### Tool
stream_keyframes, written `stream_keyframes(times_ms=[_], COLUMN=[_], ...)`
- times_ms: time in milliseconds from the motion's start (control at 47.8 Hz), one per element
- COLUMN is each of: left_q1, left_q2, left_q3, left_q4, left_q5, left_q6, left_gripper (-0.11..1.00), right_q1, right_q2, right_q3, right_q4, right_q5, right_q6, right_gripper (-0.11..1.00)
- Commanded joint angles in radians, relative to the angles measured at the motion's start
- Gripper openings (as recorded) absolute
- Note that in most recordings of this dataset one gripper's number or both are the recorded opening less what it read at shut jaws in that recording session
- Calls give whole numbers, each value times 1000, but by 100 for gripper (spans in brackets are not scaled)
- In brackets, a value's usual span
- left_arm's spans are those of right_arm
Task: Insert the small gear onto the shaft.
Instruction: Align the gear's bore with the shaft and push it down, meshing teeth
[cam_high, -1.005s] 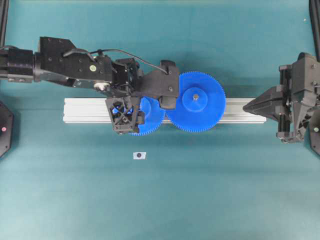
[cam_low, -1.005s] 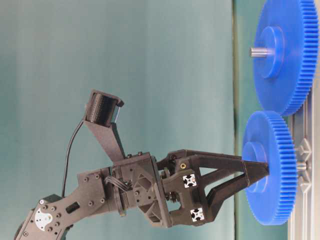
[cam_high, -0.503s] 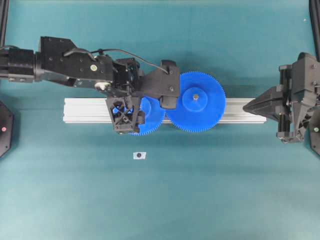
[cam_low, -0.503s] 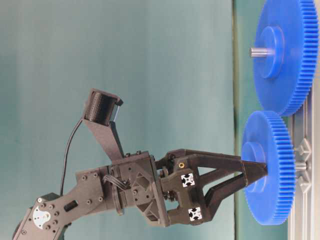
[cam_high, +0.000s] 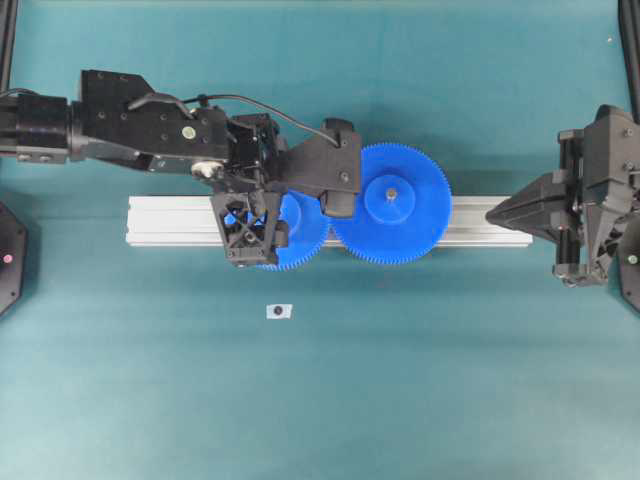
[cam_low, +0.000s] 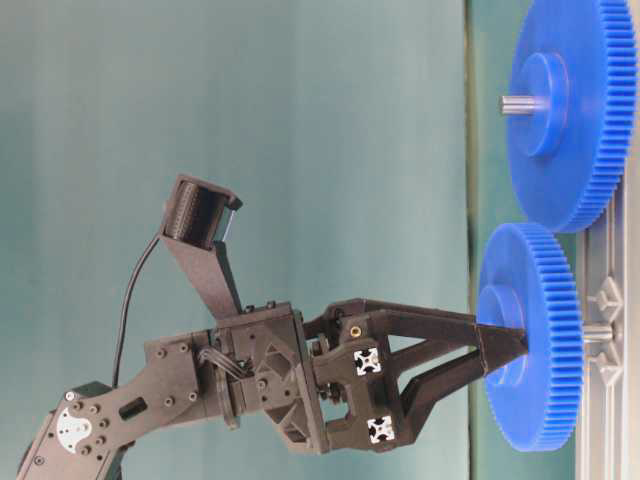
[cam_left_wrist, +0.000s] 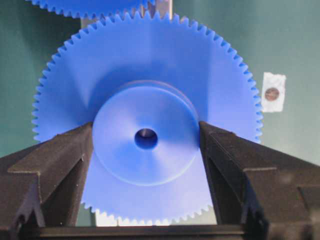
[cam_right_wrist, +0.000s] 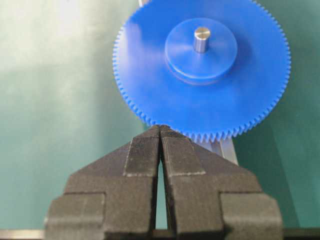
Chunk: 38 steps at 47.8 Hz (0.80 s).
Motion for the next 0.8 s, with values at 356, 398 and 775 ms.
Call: stream_keyframes(times_ms=[356,398,775], left_q1=[18,18,17], left_q2=[-31,-32,-35], left_q3=[-46,-51,-64], left_q4=[6,5,6], left_q5=[25,25,25], left_q6=[0,0,-3], left_gripper=[86,86,86], right_q1=[-2,-3,-3], right_q2=[2,2,2], right_q3=[-8,-8,-6], right_q4=[0,0,2], right_q5=[-9,-11,-9], right_q6=[9,9,9], right_gripper=[6,6,6])
